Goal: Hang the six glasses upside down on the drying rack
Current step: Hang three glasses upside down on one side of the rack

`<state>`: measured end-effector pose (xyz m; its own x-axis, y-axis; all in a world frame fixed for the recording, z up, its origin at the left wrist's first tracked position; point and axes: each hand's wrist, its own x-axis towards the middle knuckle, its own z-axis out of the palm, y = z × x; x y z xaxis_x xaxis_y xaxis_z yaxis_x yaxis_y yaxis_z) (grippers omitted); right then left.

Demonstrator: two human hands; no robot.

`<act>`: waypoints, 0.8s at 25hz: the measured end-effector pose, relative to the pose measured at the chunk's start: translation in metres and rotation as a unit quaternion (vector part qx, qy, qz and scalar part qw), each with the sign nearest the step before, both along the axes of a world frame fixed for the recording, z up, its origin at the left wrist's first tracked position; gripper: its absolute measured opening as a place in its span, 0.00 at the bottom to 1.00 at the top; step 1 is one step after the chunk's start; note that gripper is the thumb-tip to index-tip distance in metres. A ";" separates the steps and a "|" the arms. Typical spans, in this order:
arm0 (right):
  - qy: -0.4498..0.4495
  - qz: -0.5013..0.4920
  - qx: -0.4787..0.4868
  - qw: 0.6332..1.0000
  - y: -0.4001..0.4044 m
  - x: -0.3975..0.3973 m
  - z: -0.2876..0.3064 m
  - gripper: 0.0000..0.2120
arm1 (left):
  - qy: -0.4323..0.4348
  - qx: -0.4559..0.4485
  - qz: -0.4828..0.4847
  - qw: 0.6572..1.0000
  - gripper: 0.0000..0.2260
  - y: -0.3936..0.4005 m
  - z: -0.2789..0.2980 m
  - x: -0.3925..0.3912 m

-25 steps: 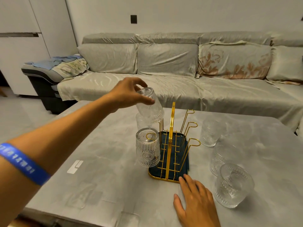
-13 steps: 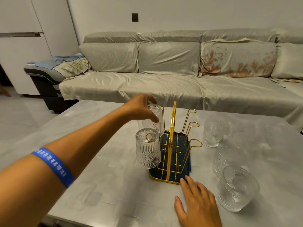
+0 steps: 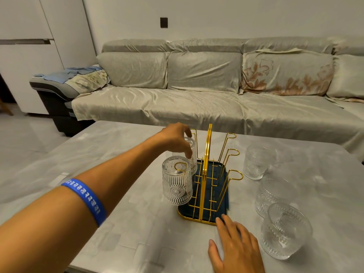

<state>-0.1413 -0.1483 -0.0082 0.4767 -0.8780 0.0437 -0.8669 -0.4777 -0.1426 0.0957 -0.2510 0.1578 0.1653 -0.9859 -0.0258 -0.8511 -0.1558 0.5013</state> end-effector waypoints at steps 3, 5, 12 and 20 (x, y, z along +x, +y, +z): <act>-0.011 -0.008 0.020 1.000 -0.002 0.003 0.002 0.28 | 0.004 0.014 0.000 1.000 0.33 0.001 0.000 -0.001; 0.011 -0.011 0.064 0.998 -0.001 0.003 0.002 0.31 | 0.033 0.025 -0.008 0.999 0.31 0.002 0.000 0.003; -0.021 -0.019 0.000 1.000 -0.001 0.004 -0.002 0.29 | 0.319 -0.201 0.215 0.901 0.10 0.012 -0.044 0.071; -0.029 -0.028 -0.082 0.996 -0.013 0.007 -0.016 0.39 | 0.295 -0.067 0.192 0.934 0.23 -0.042 -0.161 0.070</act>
